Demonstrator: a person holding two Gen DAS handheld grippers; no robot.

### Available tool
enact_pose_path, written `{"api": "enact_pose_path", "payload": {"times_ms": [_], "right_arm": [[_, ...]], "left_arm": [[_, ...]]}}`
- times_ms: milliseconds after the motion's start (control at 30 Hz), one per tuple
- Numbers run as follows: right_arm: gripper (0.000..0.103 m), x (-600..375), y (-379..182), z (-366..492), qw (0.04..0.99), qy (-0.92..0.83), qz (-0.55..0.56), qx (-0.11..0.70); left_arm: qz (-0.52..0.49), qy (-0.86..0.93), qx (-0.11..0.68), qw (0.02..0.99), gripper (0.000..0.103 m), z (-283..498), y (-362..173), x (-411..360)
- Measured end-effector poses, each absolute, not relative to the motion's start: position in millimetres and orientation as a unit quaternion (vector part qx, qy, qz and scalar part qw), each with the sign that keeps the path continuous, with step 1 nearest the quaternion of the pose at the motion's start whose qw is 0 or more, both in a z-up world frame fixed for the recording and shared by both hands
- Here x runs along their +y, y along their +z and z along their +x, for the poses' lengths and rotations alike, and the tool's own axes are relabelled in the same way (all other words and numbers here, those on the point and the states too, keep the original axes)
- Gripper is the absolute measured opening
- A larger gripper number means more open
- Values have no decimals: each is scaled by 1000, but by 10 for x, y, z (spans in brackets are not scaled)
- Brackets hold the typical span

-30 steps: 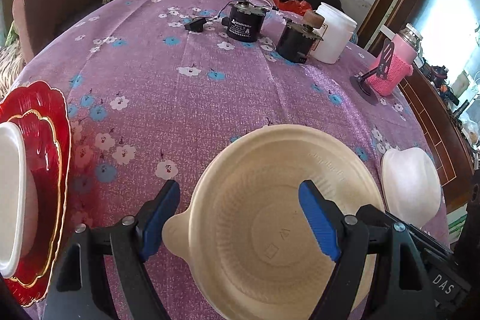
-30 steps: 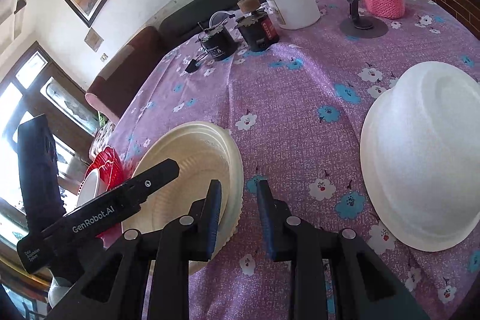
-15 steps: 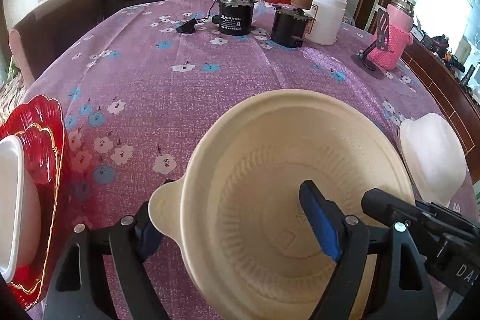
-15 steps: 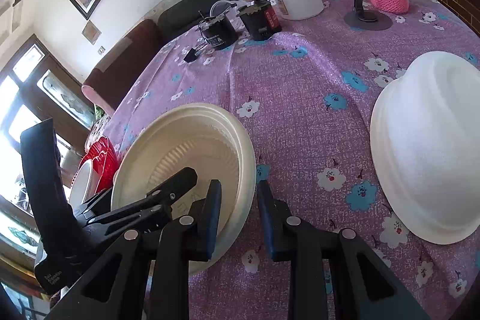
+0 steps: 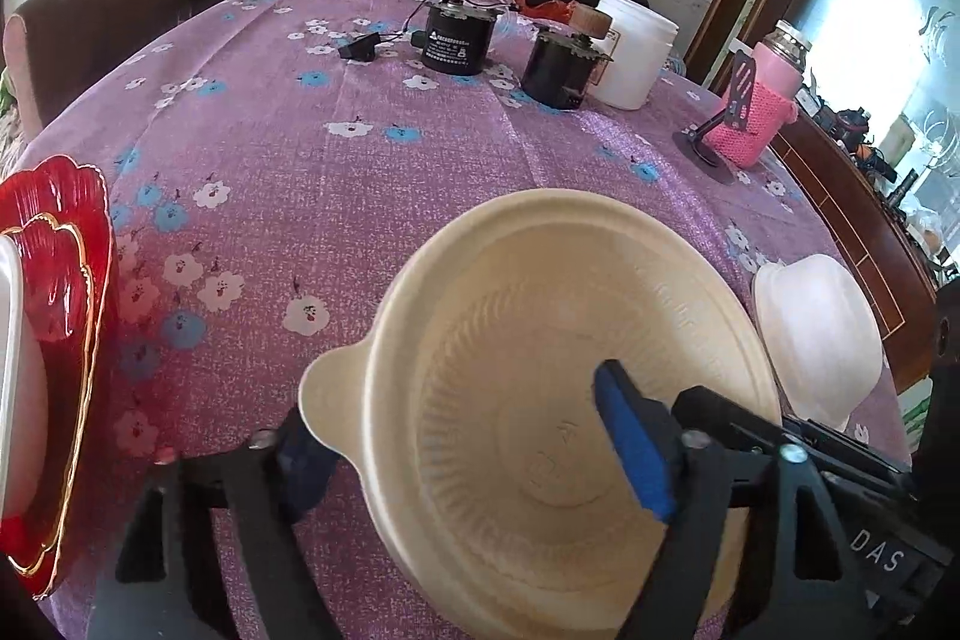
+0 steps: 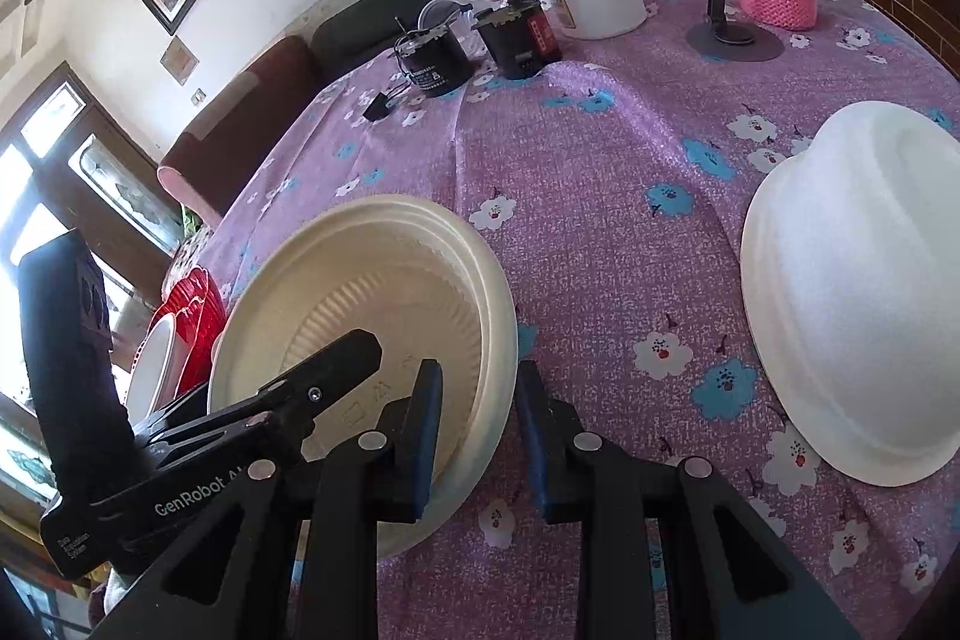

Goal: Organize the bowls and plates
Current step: 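Lift the cream bowl with the right gripper while the left gripper grasps its rim, then carry the cream bowl with both grippers toward the red plate stack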

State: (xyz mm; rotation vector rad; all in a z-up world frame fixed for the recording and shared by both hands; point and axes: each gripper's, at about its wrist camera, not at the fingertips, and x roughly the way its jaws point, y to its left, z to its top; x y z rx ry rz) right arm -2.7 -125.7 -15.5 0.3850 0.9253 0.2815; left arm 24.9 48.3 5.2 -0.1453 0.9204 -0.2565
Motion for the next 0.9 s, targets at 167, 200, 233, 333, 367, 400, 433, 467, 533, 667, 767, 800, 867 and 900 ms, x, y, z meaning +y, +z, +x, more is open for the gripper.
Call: {"api": "enact_pose_path", "payload": {"times_ms": [167,200,233,333,367,400,433,467,533,667,767,800,867,900], "right_arm": [[28,-1222,-98,-81,884,112,153,428],[28,-1226,-82,-91,887,110,150,424],[28,-1236,-72,-96,888,109,151,421],[26,-1247,-60,-105,889,107,152,418],[25,-1247,-54,-106,890,106,151,416],[23,-1245,-45,-115,892,106,149,413],[23,-1243,-34,-126,894,105,149,410],[23,-1241,-25,-125,895,105,148,407],[22,-1231,-7,-136,898,103,144,403],[22,-1197,31,-168,904,99,134,395],[22,-1183,69,-198,906,100,135,389],[22,-1176,83,-213,906,101,137,388],[22,-1167,112,-235,906,104,143,385],[22,-1155,129,-245,907,106,143,383]], "left_arm": [[-51,-137,445,884,29,195,46,376],[-54,-138,444,883,29,190,47,378],[-57,-139,445,883,29,193,47,382],[-66,-140,445,882,28,194,49,409],[-69,-141,445,882,28,194,53,417],[-72,-142,444,882,28,195,56,424],[-74,-143,443,882,28,194,63,430],[-75,-143,441,883,28,192,71,430],[-75,-144,439,884,28,180,83,427],[-78,-142,433,887,28,158,122,443],[-89,-139,431,887,28,131,171,484],[-92,-135,429,888,28,125,199,499],[-92,-129,422,893,28,92,269,520],[-91,-126,420,894,28,68,300,528]]}}
